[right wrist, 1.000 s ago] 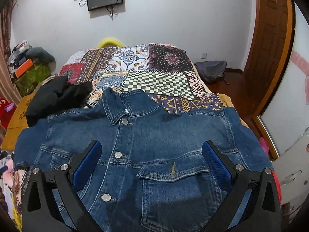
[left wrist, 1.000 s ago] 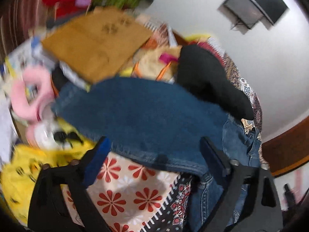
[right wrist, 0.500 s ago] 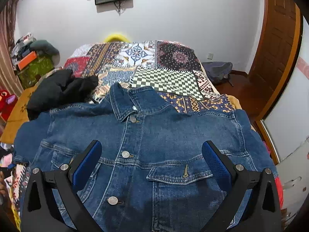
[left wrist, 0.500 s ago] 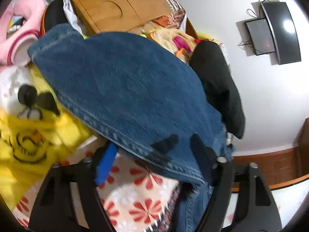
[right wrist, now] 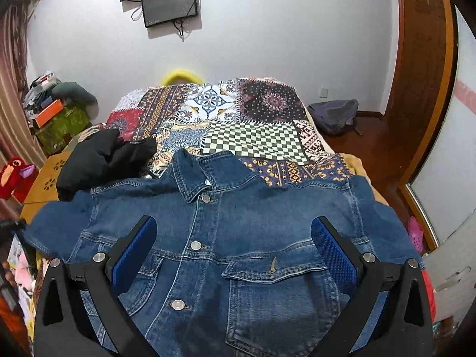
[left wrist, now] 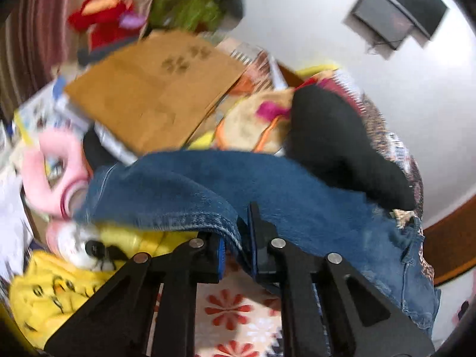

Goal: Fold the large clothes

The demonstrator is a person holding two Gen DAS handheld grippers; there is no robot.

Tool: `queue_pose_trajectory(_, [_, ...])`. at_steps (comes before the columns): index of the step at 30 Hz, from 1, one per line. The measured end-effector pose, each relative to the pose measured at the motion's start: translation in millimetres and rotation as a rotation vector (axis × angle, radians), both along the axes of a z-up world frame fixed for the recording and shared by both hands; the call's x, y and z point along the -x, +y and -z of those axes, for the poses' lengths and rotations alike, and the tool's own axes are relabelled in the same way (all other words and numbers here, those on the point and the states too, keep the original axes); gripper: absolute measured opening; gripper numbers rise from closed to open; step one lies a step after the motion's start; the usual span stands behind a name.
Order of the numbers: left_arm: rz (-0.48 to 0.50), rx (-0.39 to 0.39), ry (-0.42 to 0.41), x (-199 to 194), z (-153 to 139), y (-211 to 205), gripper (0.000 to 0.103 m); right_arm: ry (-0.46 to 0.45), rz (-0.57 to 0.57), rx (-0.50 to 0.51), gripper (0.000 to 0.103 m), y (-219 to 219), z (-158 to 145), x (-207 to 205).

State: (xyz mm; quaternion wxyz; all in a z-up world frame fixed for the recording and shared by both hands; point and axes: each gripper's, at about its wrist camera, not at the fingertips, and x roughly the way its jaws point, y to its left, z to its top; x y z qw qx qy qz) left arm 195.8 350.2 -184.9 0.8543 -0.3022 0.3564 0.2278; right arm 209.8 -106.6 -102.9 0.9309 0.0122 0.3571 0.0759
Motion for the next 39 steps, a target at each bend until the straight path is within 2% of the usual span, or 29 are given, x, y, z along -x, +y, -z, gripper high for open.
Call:
queue_pose_trajectory(4, [0.071,-0.053,-0.110,-10,-50,-20,0.007,-0.017,-0.010,-0.002,0.103,-5,-4,2])
queue_pose_trajectory(7, [0.184,-0.103,-0.201,-26,-90,-57,0.006,-0.025,-0.019,-0.002,0.103,-9,-5,5])
queue_pose_trajectory(12, [0.384,-0.192,-0.240,-63,-121,-136,0.005,-0.030,-0.024,-0.013,0.103,-19,-4,10])
queue_pose_trajectory(15, [0.516,-0.217,-0.203,-85,-110,-188,0.005,-0.030,-0.019,-0.026,0.103,-28,-3,13])
queue_pose_trajectory(17, [0.611,-0.215,-0.144,-99,-90,-222,0.005,-0.024,-0.017,-0.037,0.103,-34,-2,15])
queue_pose_trajectory(21, [0.754,-0.159,0.015,-116,-37,-272,0.006,-0.017,-0.007,-0.035,0.103,-43,1,19])
queue_pose_trajectory(23, [0.790,-0.135,0.084,-118,-16,-286,0.006,-0.010,-0.002,-0.036,0.103,-47,3,20])
queue_pose_trajectory(25, [0.831,-0.077,0.167,-119,8,-299,0.006,-0.005,0.001,-0.041,0.103,-50,4,21])
queue_pose_trajectory(28, [0.841,-0.045,0.210,-110,22,-308,0.006,0.000,0.006,-0.049,0.103,-52,5,23])
queue_pose_trajectory(32, [0.808,-0.021,0.189,-93,9,-293,0.013,0.004,0.006,-0.065,0.103,-52,5,23])
queue_pose_trajectory(34, [0.776,-0.025,0.161,-82,-2,-279,0.022,0.002,0.006,-0.067,0.103,-51,4,24])
queue_pose_trajectory(36, [0.714,-0.034,0.105,-69,-18,-258,0.039,-0.001,0.003,-0.068,0.103,-50,3,24])
queue_pose_trajectory(39, [0.612,-0.054,0.044,-54,-35,-225,0.050,-0.003,-0.003,-0.064,0.103,-46,3,25])
